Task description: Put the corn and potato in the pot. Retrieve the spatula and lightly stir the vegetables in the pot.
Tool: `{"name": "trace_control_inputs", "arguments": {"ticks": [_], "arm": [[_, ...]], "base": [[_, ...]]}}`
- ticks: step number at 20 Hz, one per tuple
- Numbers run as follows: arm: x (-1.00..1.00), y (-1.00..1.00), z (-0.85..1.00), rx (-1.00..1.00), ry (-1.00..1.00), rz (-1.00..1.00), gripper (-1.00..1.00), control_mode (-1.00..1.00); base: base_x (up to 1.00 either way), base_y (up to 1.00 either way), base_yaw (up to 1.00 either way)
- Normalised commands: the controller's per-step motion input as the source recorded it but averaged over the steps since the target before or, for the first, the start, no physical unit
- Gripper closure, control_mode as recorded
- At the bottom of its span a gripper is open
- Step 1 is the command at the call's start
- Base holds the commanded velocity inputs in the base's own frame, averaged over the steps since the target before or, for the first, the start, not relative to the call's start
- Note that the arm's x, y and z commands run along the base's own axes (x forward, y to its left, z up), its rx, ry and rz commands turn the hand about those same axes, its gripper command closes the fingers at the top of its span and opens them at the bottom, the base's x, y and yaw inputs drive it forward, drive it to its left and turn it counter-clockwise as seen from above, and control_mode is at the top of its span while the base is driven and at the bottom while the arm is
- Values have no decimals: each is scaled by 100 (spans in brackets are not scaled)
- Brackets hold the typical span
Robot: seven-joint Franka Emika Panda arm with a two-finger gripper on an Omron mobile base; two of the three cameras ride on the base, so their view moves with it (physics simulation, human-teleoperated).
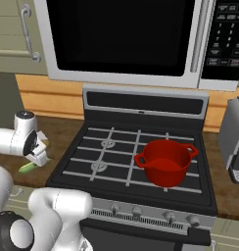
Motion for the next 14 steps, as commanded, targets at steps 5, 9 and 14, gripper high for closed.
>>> {"name": "trace_control_inputs", "arguments": {"ticks": [5, 9, 14], "arm": [[28, 19, -20, -3, 9, -1, -100, -100], [22, 16, -27, -3, 9, 0, -100, -100], [14, 12, -25, -4, 6, 0, -100, -100]], "base": [[0, 0, 0], [0, 0, 0], [0, 0, 0]]}}
